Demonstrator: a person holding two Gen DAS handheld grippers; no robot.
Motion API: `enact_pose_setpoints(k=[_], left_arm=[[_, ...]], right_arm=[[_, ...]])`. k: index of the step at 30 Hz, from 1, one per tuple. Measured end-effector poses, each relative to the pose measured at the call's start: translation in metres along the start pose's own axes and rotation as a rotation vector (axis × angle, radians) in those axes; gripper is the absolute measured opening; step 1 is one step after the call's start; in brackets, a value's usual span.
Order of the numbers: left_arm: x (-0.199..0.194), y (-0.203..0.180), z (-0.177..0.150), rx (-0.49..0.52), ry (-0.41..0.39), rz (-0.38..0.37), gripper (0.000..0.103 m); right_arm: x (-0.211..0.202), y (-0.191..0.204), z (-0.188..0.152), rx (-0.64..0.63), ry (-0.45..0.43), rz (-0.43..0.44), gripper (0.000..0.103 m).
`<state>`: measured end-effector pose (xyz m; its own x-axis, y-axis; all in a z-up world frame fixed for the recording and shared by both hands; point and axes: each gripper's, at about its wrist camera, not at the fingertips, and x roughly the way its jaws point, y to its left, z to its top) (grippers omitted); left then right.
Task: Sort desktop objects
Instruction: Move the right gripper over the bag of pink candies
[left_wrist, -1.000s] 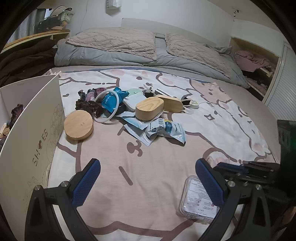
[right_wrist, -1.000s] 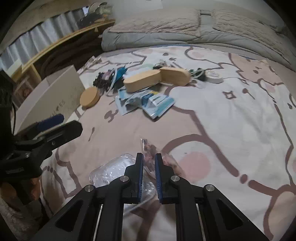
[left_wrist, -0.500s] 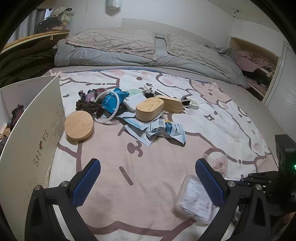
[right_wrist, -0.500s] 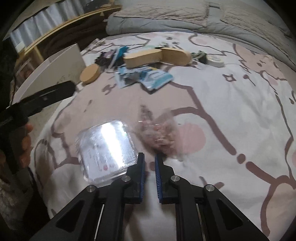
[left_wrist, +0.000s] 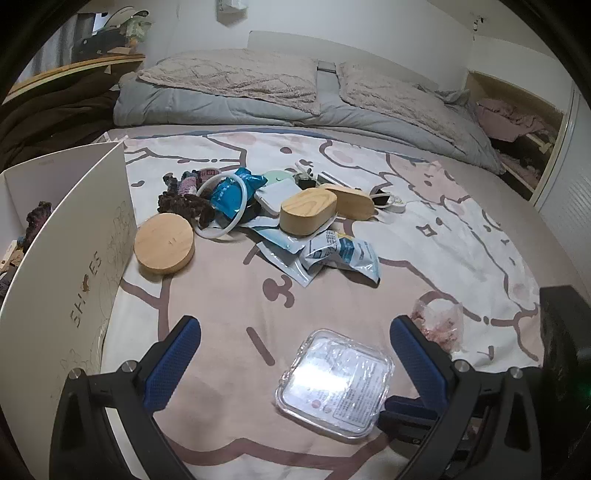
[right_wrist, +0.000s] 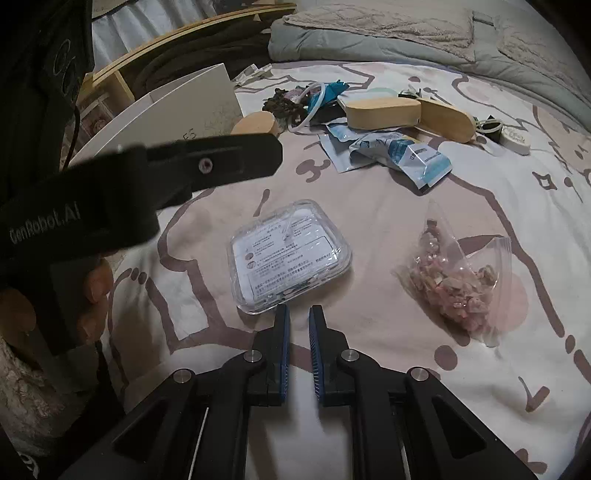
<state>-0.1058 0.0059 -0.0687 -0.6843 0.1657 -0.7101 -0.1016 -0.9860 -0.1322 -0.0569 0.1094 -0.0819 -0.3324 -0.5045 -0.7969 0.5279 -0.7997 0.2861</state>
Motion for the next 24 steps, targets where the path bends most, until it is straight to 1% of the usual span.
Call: enact_pose_setpoints(k=[2, 6, 8, 9, 12, 18, 21, 24], left_arm=[[0.002, 0.000, 0.000, 0.008, 0.008, 0.004, 0.103], [0.008, -0.005, -0.003, 0.048, 0.039, -0.004, 0.103], [0.011, -0.009, -0.004, 0.094, 0.061, -0.009, 0.103], [0.011, -0.012, -0.005, 0.134, 0.070, -0.005, 0.103], [0.011, -0.014, -0.007, 0.194, 0.075, 0.007, 0.103], [0.017, -0.010, -0.009, 0.187, 0.126, -0.048, 0.103], [0.019, -0.015, -0.012, 0.203, 0.135, -0.057, 0.103], [0.020, -0.019, -0.014, 0.215, 0.141, -0.067, 0.103]], right_arm=[[-0.004, -0.004, 0.000, 0.017, -0.010, 0.008, 0.013], [-0.019, -0.018, 0.000, 0.056, -0.055, -0.017, 0.013], [-0.026, -0.025, 0.002, 0.077, -0.079, -0.027, 0.013], [-0.031, -0.030, 0.001, 0.091, -0.091, -0.030, 0.013], [-0.039, -0.041, 0.000, 0.125, -0.110, -0.036, 0.013], [-0.038, -0.059, 0.000, 0.178, -0.093, -0.069, 0.013], [-0.034, -0.070, 0.003, 0.219, -0.104, -0.101, 0.013], [-0.033, -0.080, 0.005, 0.253, -0.115, -0.107, 0.013]])
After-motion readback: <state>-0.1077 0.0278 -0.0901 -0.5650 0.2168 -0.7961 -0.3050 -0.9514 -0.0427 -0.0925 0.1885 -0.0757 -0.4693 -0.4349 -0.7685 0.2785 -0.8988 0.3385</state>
